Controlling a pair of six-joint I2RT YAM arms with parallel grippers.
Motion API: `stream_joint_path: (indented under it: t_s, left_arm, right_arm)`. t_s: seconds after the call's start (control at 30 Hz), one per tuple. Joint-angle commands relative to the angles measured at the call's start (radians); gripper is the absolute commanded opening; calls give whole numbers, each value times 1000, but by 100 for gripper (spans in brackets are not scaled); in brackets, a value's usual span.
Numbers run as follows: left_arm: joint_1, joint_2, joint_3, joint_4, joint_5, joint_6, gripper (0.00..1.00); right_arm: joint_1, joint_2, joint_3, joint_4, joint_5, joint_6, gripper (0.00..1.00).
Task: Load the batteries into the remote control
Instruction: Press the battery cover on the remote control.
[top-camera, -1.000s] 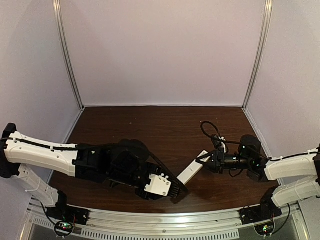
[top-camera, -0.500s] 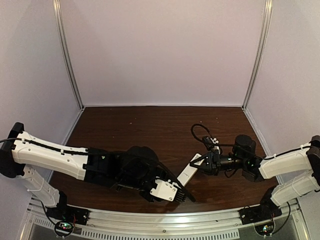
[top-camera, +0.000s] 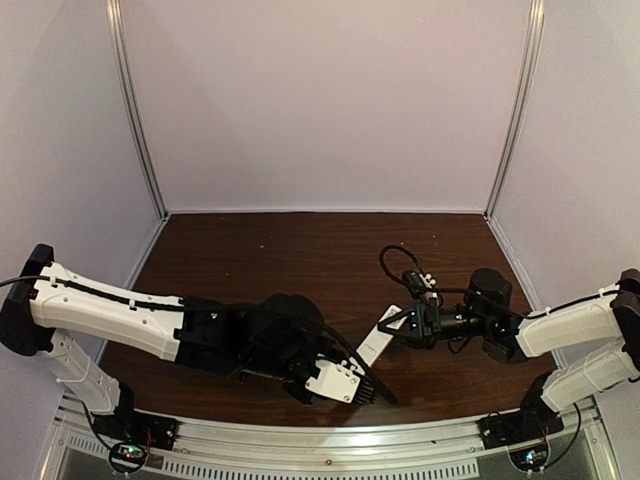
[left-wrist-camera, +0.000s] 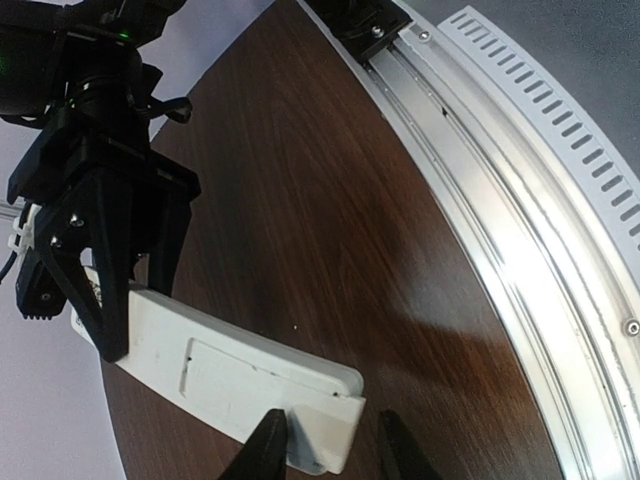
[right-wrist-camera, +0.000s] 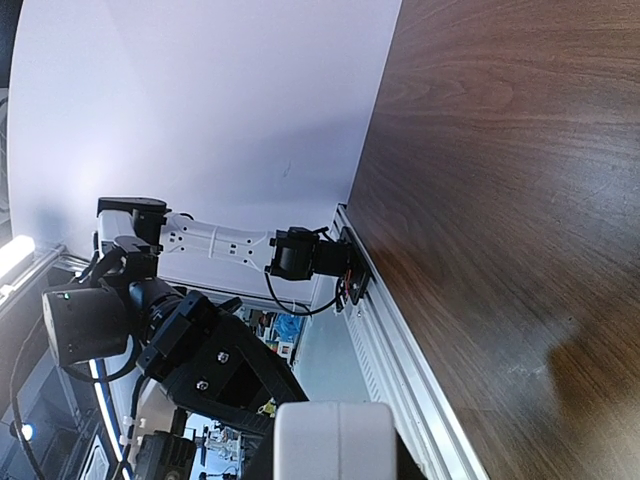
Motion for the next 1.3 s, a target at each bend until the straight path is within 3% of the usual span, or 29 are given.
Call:
stream_joint_path:
  t_s: [0.0,0.47,1.27]
  left_arm:
    - [-5,34,30,-15,-10,0,30]
    - [-5,72,28,-42,-36,5,21]
    - [41,94,31,10,-58,-7,20]
  right_arm:
    - [8,7,17,99,-26,39,0]
    - [24,86,2,329,-64,173,0]
    - [168,170,31,464,-37,237,0]
